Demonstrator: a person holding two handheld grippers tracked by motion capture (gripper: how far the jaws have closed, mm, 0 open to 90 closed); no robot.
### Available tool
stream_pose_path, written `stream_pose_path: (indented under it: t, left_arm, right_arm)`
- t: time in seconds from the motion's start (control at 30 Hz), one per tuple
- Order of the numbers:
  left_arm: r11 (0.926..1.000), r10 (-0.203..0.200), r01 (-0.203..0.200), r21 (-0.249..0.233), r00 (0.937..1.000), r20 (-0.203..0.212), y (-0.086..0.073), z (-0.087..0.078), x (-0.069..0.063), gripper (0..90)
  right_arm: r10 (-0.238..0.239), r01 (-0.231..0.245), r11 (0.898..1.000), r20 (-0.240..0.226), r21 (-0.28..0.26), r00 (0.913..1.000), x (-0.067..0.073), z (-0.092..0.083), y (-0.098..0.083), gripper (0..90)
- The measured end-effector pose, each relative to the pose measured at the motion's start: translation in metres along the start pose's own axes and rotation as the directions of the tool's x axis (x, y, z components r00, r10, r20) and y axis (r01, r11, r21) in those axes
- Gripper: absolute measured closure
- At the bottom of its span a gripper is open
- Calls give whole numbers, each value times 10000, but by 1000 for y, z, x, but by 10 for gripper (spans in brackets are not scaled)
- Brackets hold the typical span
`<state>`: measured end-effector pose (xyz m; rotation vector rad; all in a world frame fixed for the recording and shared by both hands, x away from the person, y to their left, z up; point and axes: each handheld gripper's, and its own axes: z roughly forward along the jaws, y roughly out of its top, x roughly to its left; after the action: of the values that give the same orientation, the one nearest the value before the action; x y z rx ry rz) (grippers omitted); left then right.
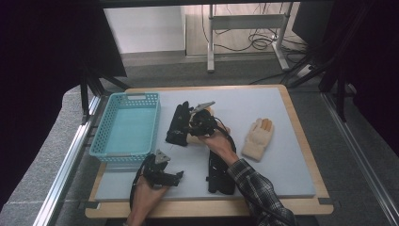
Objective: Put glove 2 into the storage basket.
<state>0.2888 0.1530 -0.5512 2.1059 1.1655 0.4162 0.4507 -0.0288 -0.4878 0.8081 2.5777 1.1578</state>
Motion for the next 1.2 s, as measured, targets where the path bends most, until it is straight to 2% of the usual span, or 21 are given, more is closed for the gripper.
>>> stream_pose_path:
  t: [0.03,0.13,0.17,0.27,0.37,0.47,0.53,0.67,0.8,0.93,1.0,1.13,1.2]
  left_arm:
    - [10000,0,0,0,10000,0,0,0,0,24]
    - [10000,-17,17,-10,10000,11,0,0,0,23]
    - [10000,-17,17,-10,10000,11,0,0,0,23]
    - [10000,-21,21,-14,10000,12,0,0,0,23]
    - [10000,-14,14,-14,10000,9,0,0,0,23]
    - [10000,-14,14,-12,10000,9,0,0,0,23]
    - [10000,-13,13,-13,10000,7,0,0,0,24]
    - [10000,-12,12,-13,10000,5,0,0,0,23]
    - [10000,-8,8,-7,10000,6,0,0,0,24]
    - [10000,-8,8,-7,10000,7,0,0,0,24]
    - [10000,-11,11,-5,10000,10,0,0,0,23]
    - [10000,-14,14,-4,10000,12,0,0,0,24]
    - [10000,-12,12,-6,10000,11,0,0,0,24]
  right_arm:
    - [0,0,10000,0,0,10000,0,0,0,580]
    - [35,-36,10000,121,89,9999,-6,21,9,502]
    - [35,-36,10000,121,89,9999,-6,21,9,502]
    - [140,-147,9995,245,285,9996,-11,38,14,440]
    - [82,-95,9992,331,400,9994,-13,52,16,408]
    - [-119,75,9968,549,793,9984,-13,66,16,390]
    - [-15,-54,9956,729,941,9973,-14,72,16,430]
    - [-13,-73,9957,934,918,9956,-9,76,15,650]
    - [17,-106,9941,819,1076,9966,-4,76,17,806]
    - [65,-158,9935,826,1124,9966,-4,74,18,842]
    - [4,-82,9935,686,1135,9976,-3,70,20,850]
    - [81,-113,9965,388,826,9992,0,61,26,850]
    - [-34,13,9977,308,680,9995,5,56,30,850]
